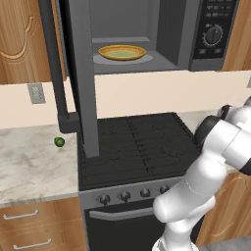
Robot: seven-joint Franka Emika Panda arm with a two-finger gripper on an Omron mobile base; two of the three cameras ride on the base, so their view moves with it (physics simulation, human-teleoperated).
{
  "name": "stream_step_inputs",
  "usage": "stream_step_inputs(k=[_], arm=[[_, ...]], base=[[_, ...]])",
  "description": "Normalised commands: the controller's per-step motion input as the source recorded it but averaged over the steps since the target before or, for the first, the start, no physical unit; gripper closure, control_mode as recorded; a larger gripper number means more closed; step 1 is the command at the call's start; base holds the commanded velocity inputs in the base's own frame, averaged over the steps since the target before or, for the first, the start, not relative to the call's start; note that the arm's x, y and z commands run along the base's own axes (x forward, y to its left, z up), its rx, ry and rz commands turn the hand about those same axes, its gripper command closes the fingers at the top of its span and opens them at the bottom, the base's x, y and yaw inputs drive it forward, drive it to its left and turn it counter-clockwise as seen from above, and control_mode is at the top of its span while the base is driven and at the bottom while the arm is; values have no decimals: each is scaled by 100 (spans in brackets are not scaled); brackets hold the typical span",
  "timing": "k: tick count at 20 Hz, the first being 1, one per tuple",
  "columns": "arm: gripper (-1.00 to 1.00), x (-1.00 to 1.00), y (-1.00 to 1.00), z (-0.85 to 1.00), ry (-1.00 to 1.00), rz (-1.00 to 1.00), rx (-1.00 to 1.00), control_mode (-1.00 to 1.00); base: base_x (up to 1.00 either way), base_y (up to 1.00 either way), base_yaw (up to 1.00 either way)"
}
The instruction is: Pick the potato from the microwave and place it on plate located on the counter.
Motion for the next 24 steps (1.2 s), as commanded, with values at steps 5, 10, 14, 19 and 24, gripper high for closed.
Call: stream_step_inputs(k=[5, 10, 14, 19, 24], arm=[[100, 23, -23, -39, 0, 0, 1, -100], [100, 30, -13, -15, 0, 0, 0, -100], [-100, 9, -3, -1, 0, 0, 0, -100], [-100, 0, 0, 0, 0, 0, 0, -100], [-100, 7, 0, 0, 0, 0, 0, -100]], base=[[0, 0, 0], [0, 0, 0], [0, 0, 0], [0, 0, 0], [0, 0, 0]])
